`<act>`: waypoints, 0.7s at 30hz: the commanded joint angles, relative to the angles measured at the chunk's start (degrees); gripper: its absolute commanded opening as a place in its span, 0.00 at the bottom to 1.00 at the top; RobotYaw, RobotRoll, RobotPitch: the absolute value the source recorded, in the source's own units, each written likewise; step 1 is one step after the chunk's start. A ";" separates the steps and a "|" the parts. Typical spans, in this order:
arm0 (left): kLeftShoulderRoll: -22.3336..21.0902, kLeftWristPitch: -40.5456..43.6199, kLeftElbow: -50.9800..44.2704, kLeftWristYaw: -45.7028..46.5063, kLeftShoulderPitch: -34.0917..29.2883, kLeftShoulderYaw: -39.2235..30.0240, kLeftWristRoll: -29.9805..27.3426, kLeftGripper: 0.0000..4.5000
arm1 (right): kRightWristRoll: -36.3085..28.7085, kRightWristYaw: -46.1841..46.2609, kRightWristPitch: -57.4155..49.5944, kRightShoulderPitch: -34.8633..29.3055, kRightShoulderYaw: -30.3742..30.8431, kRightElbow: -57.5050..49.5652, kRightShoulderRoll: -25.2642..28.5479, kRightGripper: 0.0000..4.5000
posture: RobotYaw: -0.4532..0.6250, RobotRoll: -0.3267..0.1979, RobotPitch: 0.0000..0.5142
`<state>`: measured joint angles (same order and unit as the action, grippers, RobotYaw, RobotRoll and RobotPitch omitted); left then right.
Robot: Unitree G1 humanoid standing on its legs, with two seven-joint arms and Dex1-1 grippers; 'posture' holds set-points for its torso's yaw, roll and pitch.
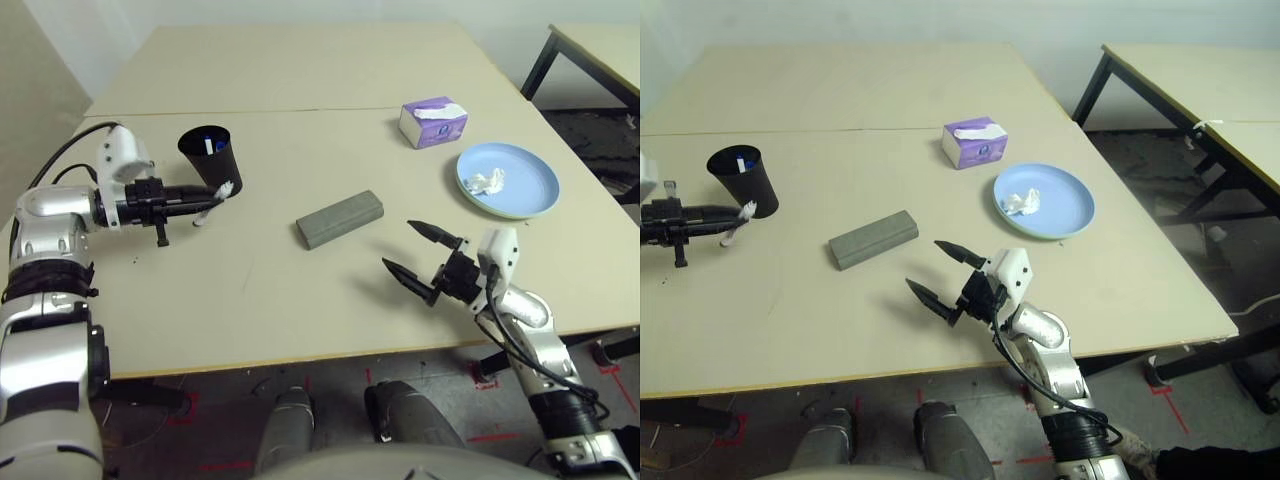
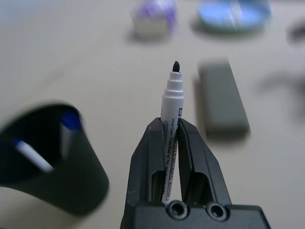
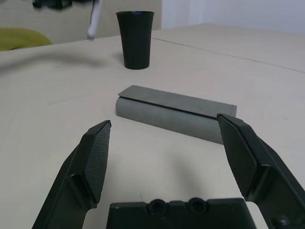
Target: Organize and tidy the items on the table.
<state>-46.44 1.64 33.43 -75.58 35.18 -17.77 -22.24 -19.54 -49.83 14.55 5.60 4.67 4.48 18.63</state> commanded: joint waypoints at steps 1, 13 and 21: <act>2.31 8.04 -10.82 9.50 -3.07 -5.12 -6.16 0.06 | 0.56 -1.15 2.29 -0.10 -0.14 2.54 -0.21 1.00 | 0.36 0.62 0.18; 8.76 7.93 -18.21 31.13 -2.51 -10.05 -8.40 0.06 | 0.07 0.47 2.65 2.30 -1.29 5.66 -1.83 1.00 | 0.37 0.62 0.18; 10.16 1.88 -11.18 35.50 1.86 -7.19 -4.17 0.06 | -0.23 3.99 1.40 2.06 -2.80 3.76 -2.46 1.00 | 0.36 0.62 0.18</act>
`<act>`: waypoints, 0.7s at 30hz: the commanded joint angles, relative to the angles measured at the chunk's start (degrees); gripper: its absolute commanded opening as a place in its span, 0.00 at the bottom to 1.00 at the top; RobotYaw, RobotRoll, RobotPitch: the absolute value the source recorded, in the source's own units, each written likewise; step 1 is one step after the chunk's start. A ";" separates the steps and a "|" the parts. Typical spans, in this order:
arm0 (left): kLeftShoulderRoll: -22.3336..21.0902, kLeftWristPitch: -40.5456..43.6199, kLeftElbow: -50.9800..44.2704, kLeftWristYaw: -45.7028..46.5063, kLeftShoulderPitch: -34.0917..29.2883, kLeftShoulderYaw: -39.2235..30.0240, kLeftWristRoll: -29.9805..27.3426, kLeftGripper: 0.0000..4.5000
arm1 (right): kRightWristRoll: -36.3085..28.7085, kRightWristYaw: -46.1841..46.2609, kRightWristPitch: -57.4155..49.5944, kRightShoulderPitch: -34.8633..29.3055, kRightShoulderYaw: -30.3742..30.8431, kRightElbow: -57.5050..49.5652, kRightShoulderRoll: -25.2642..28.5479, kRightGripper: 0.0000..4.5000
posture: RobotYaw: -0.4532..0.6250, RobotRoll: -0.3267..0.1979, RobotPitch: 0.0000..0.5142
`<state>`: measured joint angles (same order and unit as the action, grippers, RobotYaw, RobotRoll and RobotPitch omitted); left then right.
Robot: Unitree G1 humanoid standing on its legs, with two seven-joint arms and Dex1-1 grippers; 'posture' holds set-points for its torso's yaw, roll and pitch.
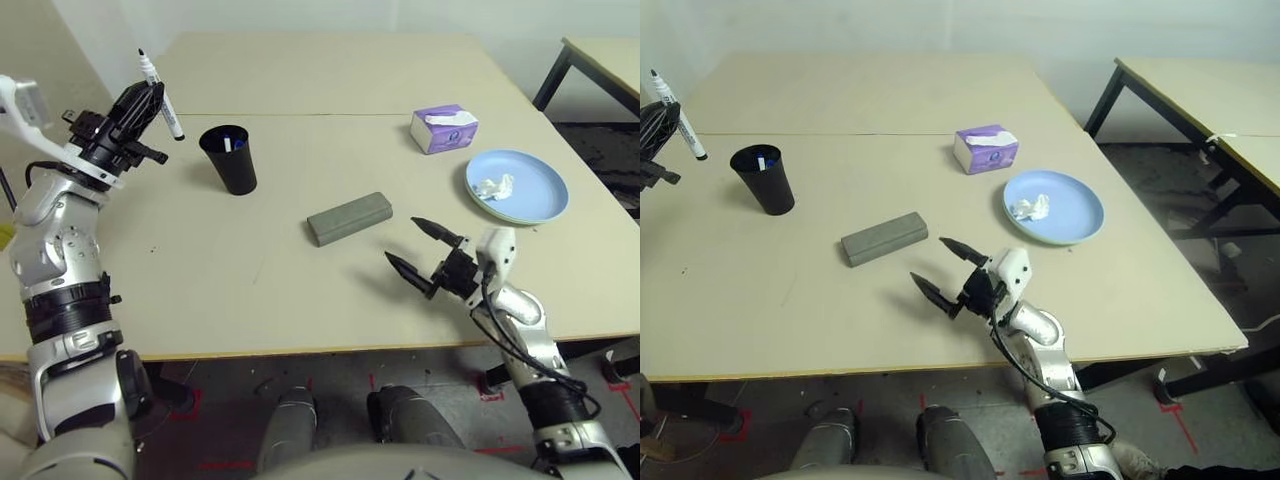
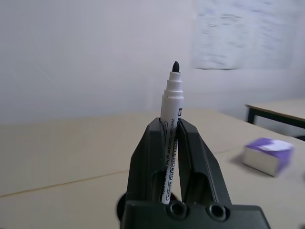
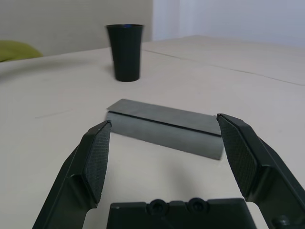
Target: Organize and tidy the items on the table.
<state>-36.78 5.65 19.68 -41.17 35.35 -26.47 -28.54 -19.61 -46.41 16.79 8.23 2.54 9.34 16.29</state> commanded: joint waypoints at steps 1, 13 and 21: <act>0.48 -3.05 3.77 1.53 2.52 1.94 2.83 0.06 | -0.20 0.62 -0.94 -0.76 -0.67 -1.34 -0.04 1.00 | 0.35 0.62 0.19; 0.98 -13.40 23.79 4.20 15.20 5.63 9.05 0.06 | 0.58 1.46 -1.65 -2.27 0.48 -3.96 -0.51 1.00 | 0.33 0.62 0.20; 2.77 -16.99 32.81 6.99 17.25 6.26 10.92 0.06 | 0.55 1.97 -3.20 -3.07 0.69 -6.84 -0.10 1.00 | 0.32 0.62 0.21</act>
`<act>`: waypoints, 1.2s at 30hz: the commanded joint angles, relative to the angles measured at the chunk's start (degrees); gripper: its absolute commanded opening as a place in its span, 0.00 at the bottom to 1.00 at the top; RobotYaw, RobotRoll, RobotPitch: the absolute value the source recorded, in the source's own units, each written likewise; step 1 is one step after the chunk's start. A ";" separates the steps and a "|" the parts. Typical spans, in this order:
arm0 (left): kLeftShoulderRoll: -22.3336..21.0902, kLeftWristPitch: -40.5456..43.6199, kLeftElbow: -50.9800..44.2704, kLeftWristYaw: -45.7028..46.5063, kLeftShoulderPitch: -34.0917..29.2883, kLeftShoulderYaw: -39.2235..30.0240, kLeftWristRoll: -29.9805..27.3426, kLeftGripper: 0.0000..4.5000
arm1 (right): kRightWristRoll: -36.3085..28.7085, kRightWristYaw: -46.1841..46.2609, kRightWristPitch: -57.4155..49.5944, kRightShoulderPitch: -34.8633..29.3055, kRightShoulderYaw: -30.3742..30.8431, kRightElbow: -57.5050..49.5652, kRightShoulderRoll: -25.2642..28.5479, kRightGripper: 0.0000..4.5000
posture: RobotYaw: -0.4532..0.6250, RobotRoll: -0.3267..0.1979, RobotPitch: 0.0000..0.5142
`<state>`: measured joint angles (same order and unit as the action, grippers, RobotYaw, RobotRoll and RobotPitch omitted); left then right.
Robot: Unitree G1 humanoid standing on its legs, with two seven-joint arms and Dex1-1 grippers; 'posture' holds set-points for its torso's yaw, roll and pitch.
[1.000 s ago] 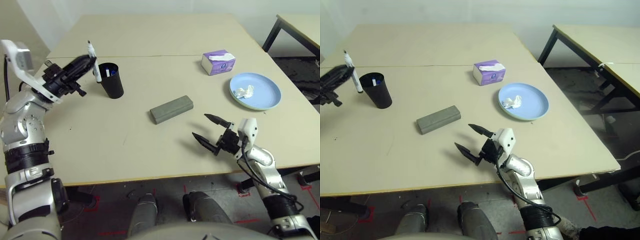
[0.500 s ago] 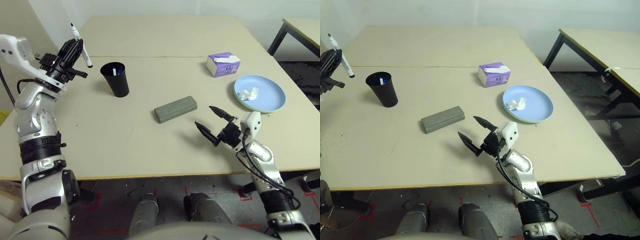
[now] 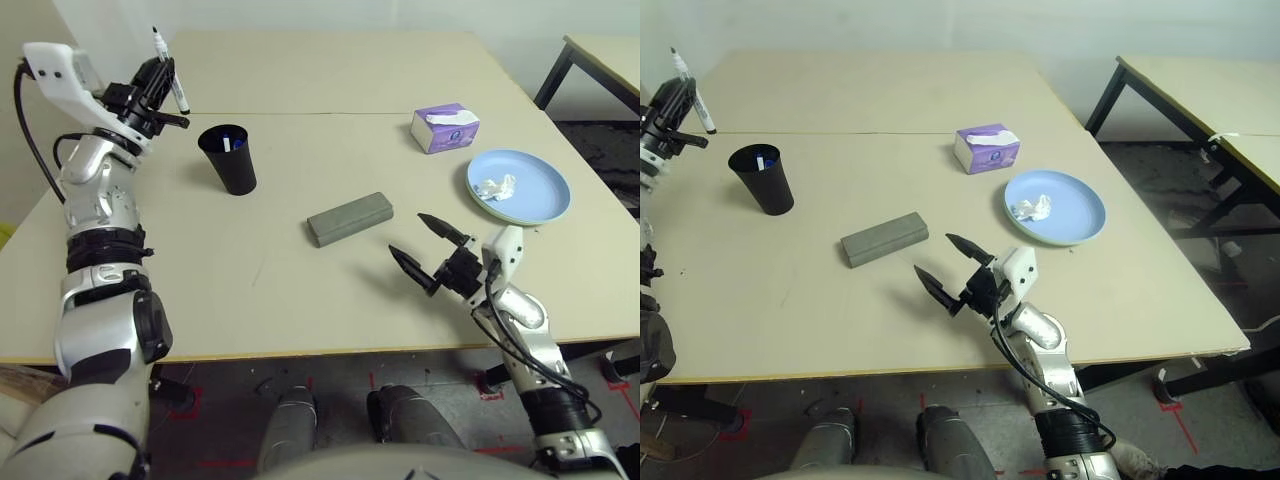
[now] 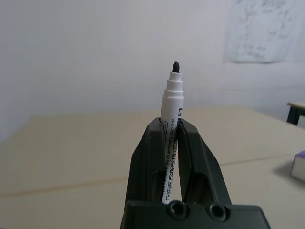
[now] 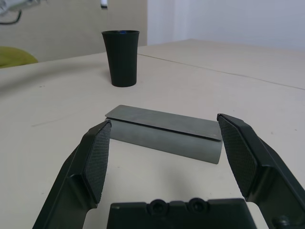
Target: Organize and tidy the items on the table.
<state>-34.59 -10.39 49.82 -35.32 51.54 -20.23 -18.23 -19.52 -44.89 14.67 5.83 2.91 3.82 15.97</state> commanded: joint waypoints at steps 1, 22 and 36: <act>0.83 -1.01 3.62 1.51 1.37 -0.37 0.28 0.06 | 0.44 0.49 -1.30 -0.70 0.29 -1.51 0.22 1.00 | 0.32 0.62 0.22; 3.28 -2.15 8.20 0.26 1.75 2.60 2.52 0.06 | 1.02 1.70 -3.60 -2.21 1.45 -5.47 -0.08 1.00 | 0.29 0.62 0.22; 2.90 -0.44 1.46 0.69 -4.88 2.72 2.54 0.06 | 0.19 1.47 -3.86 -1.30 1.11 -5.78 0.09 1.00 | 0.30 0.62 0.22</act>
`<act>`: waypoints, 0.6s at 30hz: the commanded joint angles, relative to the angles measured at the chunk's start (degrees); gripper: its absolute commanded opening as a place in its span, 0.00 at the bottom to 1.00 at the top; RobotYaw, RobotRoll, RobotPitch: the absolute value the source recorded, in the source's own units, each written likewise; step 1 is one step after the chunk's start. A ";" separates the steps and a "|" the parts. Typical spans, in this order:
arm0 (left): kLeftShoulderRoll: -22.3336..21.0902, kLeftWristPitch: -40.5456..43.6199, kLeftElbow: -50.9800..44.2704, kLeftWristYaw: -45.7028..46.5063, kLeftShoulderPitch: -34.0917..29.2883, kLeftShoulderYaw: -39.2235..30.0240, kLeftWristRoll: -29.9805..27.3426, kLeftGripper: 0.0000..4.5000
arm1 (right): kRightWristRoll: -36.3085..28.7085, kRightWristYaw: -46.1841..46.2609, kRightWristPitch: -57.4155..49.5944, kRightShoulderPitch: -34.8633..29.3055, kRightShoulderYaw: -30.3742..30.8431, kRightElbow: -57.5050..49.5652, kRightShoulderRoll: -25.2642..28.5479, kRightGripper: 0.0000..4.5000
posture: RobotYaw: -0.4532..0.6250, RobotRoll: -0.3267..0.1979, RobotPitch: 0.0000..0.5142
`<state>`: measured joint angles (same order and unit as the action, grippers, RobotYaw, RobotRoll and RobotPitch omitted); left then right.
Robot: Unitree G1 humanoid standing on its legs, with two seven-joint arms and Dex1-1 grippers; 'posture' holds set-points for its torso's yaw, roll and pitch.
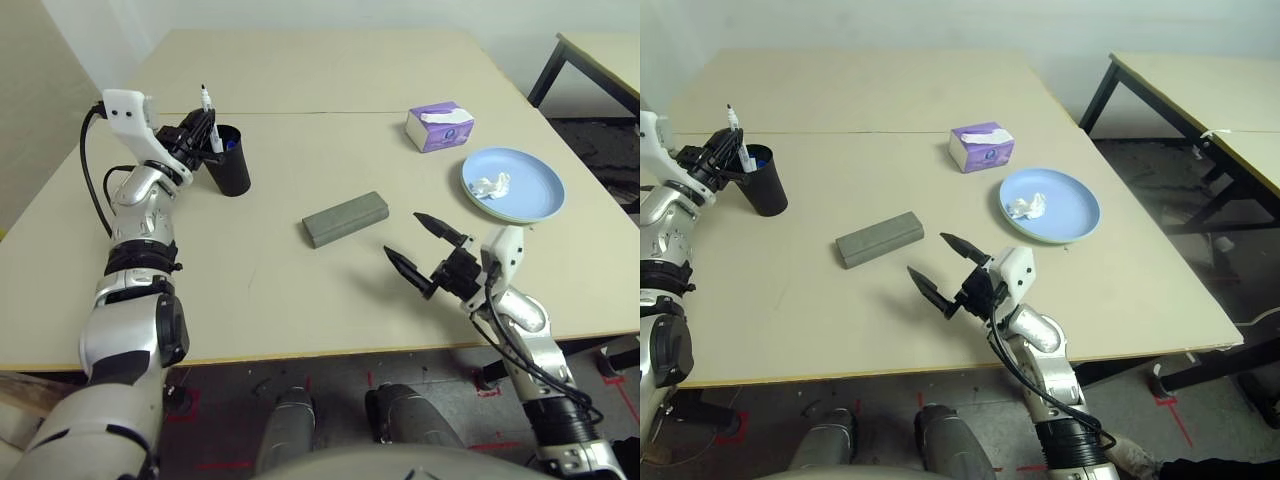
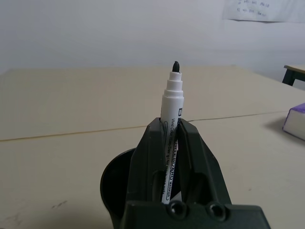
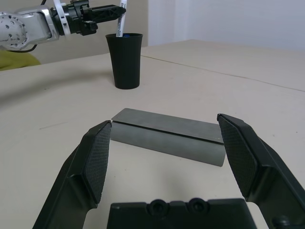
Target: Organize and tidy the items on the table.
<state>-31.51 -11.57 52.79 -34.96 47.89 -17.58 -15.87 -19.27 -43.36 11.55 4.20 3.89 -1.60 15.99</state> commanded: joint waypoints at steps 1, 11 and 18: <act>-0.17 0.88 -1.82 0.37 -1.47 0.09 0.19 0.06 | -0.11 -0.10 -0.76 0.38 0.14 -0.39 0.07 1.00 | 0.30 0.62 0.22; -0.27 1.85 -3.93 1.35 -2.95 -0.08 0.15 0.06 | -0.73 -0.24 -0.94 0.33 0.00 -1.00 0.13 1.00 | 0.30 0.62 0.21; -0.12 1.51 -2.74 1.53 -1.86 0.37 0.62 0.06 | -0.66 -0.13 -1.11 -0.09 0.40 -1.51 -0.16 1.00 | 0.30 0.62 0.21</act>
<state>-31.51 -10.28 49.66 -33.61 45.79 -17.59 -15.75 -19.77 -43.39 10.95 4.41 3.89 -2.22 15.98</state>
